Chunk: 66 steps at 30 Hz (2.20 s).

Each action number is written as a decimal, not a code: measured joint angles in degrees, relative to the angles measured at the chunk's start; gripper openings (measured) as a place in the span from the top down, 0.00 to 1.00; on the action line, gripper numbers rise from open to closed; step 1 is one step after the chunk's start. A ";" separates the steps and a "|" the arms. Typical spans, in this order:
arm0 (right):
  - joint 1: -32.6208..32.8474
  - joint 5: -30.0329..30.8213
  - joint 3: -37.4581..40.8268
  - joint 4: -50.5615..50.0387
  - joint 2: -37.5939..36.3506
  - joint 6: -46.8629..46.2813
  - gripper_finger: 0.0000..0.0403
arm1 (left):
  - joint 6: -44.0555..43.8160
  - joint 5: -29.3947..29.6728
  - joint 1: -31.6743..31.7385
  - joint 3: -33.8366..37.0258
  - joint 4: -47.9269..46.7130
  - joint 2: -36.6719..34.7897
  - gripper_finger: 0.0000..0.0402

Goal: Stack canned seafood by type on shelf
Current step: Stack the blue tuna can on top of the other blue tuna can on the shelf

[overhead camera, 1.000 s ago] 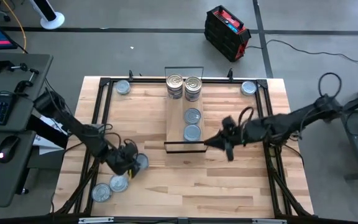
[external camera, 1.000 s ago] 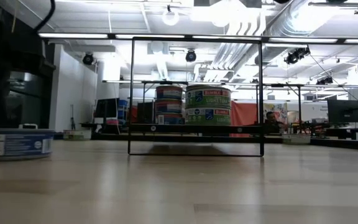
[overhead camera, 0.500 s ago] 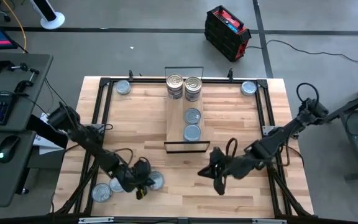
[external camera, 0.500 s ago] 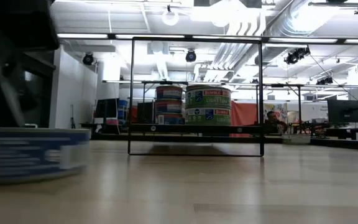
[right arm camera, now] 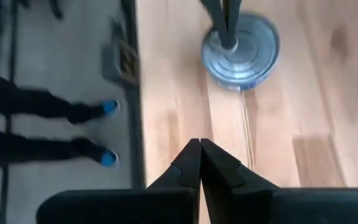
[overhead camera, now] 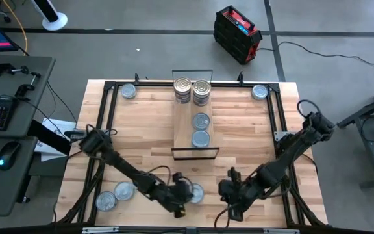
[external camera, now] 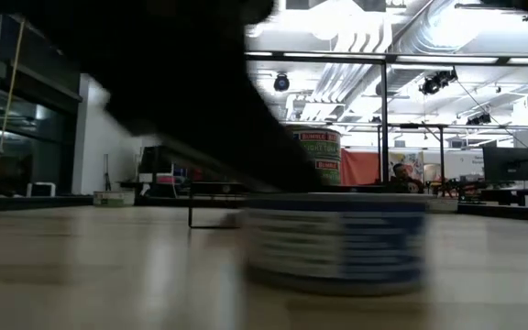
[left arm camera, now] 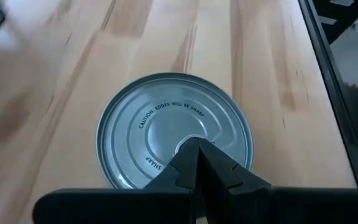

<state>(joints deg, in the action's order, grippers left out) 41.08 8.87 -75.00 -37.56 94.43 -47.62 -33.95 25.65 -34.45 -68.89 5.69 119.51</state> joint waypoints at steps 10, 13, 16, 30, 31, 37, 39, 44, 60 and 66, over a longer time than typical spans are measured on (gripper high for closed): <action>-0.68 0.84 9.75 1.65 2.81 0.69 1.00 | 8.19 -0.28 3.73 -13.24 -17.27 0.66 1.00; -1.41 1.15 13.10 5.43 2.84 2.79 1.00 | 8.20 -0.38 3.28 -13.92 -21.43 0.77 1.00; -2.38 0.96 17.39 13.78 2.86 4.00 1.00 | 6.51 -0.48 2.33 -12.70 -21.21 0.78 1.00; -6.75 0.91 24.19 28.32 3.96 8.48 1.00 | 3.47 8.04 0.93 -11.38 -21.71 1.26 1.00; -7.06 -0.25 24.17 29.38 4.60 9.23 1.00 | 4.10 6.73 1.13 -11.35 -21.88 1.47 1.00; -7.72 -1.03 24.10 33.70 8.12 8.31 1.00 | 5.29 4.87 0.84 -11.34 -20.53 1.41 1.00; -7.72 -0.41 24.09 34.60 8.63 7.61 1.00 | 5.28 4.52 0.64 -11.36 -19.88 1.40 1.00; -7.72 -0.31 24.06 37.32 8.72 7.61 1.00 | 4.85 3.91 0.58 -9.31 -18.53 1.24 1.00; -7.78 2.07 14.05 37.39 8.54 15.69 1.00 | 3.62 3.34 -0.05 -6.77 -19.97 1.62 1.00; -8.28 3.40 12.17 36.91 8.63 16.34 1.00 | 3.73 3.41 -0.07 -6.76 -20.84 1.61 1.00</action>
<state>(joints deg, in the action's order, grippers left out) 32.81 12.27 -62.83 -0.65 103.07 -31.28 -30.22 29.06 -34.52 -75.65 -15.15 121.12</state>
